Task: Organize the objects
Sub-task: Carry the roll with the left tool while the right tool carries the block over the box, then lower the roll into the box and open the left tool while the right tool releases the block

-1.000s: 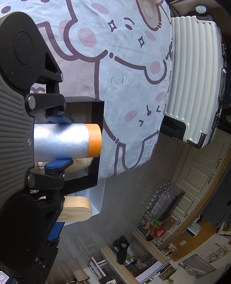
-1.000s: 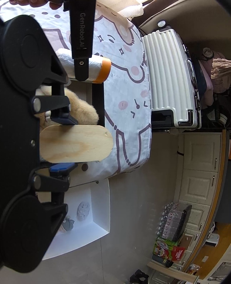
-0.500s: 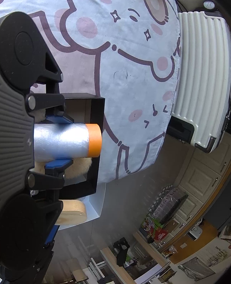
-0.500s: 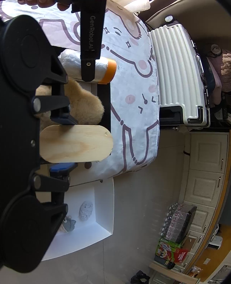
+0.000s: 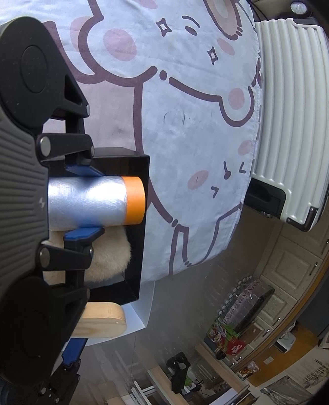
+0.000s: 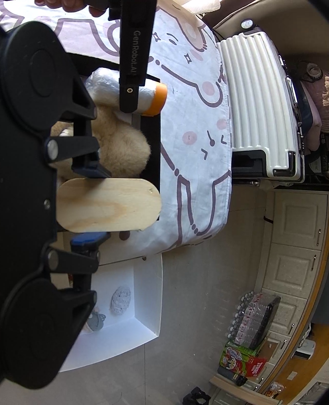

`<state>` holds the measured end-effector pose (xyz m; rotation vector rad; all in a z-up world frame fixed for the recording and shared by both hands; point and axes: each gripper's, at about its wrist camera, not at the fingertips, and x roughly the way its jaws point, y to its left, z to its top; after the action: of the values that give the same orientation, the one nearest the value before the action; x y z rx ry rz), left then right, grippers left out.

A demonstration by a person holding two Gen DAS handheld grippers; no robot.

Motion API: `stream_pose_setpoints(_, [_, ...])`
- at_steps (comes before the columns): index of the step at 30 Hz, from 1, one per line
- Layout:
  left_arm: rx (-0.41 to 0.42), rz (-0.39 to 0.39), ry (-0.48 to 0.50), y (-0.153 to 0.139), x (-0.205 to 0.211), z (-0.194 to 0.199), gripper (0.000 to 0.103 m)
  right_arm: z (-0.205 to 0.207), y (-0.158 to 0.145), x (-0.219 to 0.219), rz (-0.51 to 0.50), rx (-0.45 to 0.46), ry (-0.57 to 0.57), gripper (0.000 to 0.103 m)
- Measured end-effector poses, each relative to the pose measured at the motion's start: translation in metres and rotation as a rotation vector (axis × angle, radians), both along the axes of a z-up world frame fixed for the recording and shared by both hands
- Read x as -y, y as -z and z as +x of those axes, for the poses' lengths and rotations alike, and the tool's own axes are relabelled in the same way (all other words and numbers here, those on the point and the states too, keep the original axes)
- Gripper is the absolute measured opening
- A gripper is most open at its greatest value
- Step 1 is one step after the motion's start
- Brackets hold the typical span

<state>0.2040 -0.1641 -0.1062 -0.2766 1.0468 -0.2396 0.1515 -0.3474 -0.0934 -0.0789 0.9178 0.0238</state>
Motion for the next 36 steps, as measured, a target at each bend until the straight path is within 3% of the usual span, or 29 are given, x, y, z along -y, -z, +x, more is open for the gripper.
stream_pose_setpoints(11, [0.017,-0.002,0.013,0.0,-0.004,0.003,0.044,0.01,0.014,-0.004,-0.013,-0.028,0.002,0.044])
stream_pose_setpoints(18, [0.064,-0.011,0.023,-0.017,-0.005,0.0,0.05,0.016,0.017,-0.005,-0.017,-0.013,0.009,0.045])
stream_pose_setpoints(22, [0.071,-0.018,0.033,-0.021,-0.004,-0.001,0.048,0.017,0.017,-0.005,-0.016,-0.009,0.009,0.044])
stream_pose_setpoints(25, [0.066,-0.02,0.044,-0.021,-0.003,-0.002,0.043,0.016,0.013,-0.006,0.009,-0.002,-0.004,0.03])
stream_pose_setpoints(36, [0.031,-0.011,0.068,-0.015,0.002,-0.003,0.036,0.014,0.013,-0.005,0.004,-0.024,-0.015,0.03])
